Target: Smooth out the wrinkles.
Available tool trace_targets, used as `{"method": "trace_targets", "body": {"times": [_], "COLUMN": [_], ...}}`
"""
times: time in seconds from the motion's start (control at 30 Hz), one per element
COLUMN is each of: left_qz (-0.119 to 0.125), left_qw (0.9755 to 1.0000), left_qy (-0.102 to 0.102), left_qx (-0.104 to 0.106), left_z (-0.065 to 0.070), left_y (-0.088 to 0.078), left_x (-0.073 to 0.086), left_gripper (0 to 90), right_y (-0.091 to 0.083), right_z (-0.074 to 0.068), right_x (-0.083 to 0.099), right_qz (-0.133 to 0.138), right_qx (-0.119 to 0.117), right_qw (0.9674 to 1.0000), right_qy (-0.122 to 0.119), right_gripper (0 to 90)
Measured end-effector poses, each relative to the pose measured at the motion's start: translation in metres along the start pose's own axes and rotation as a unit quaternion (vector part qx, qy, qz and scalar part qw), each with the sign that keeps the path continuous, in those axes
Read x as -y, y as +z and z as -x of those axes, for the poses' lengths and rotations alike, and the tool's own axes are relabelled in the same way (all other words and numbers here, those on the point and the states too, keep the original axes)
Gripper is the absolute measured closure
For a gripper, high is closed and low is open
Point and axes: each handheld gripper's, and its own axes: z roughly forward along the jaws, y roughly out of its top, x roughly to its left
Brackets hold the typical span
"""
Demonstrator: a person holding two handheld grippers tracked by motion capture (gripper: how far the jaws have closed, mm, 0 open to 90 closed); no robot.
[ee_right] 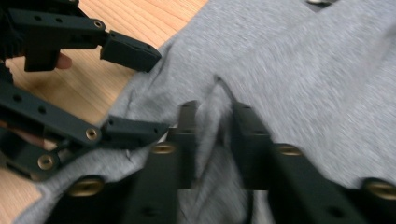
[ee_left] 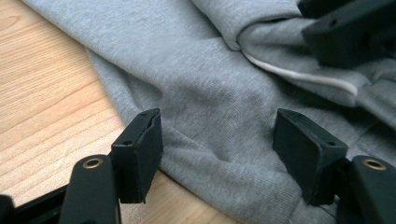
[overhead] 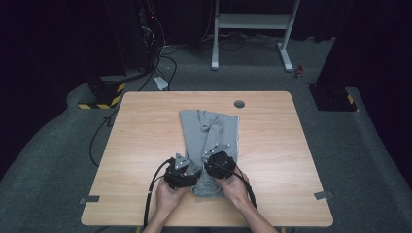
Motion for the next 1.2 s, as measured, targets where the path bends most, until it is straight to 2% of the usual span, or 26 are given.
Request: {"method": "trace_targets", "body": {"times": [0.1, 0.37, 0.63, 0.73, 0.83, 0.97, 1.07, 1.2], "left_qz": [0.000, 0.000, 0.000, 0.000, 0.000, 0.006, 0.007, 0.008], "left_qw": [1.0000, 1.0000, 1.0000, 1.0000, 1.0000, 1.0000, 0.9999, 0.9997], "left_qy": [-0.002, -0.001, -0.001, -0.002, 0.002, -0.002, 0.005, 0.010], "left_qx": [0.001, 0.001, 0.001, 0.001, -0.003, 0.007, 0.011, 0.022], "left_z": [0.000, -0.001, 0.000, 0.000, 0.000, 0.000, 0.002, 0.003], "left_y": [0.000, 0.000, 0.000, 0.000, 0.000, -0.002, -0.003, -0.004], "left_x": [0.000, 0.000, 0.000, 0.000, 0.000, 0.001, 0.002, 0.003], "left_gripper": [32.9, 32.7, 32.5, 32.5, 32.5, 35.8, 44.7, 56.4], "right_y": [-0.011, -0.038, -0.026, -0.032, -0.042, -0.047, -0.042, -0.029], "right_z": [0.004, 0.026, 0.054, 0.056, 0.055, 0.046, 0.041, 0.040], "right_x": [0.008, 0.034, 0.077, 0.080, 0.079, 0.071, 0.066, 0.071], "right_qz": [0.013, 0.033, 0.002, 0.011, 0.040, 0.063, 0.060, 0.029], "right_qx": [0.003, 0.020, 0.029, 0.040, 0.041, 0.034, 0.036, 0.052], "right_qw": [0.9999, 0.9991, 0.9975, 0.9967, 0.9952, 0.9952, 0.9962, 0.9976], "right_qy": [-0.002, 0.014, 0.065, 0.070, 0.079, 0.066, 0.053, 0.035], "right_gripper": [87.3, 88.7, 86.2, 78.0, 70.5, 65.1, 67.8, 83.6]}}
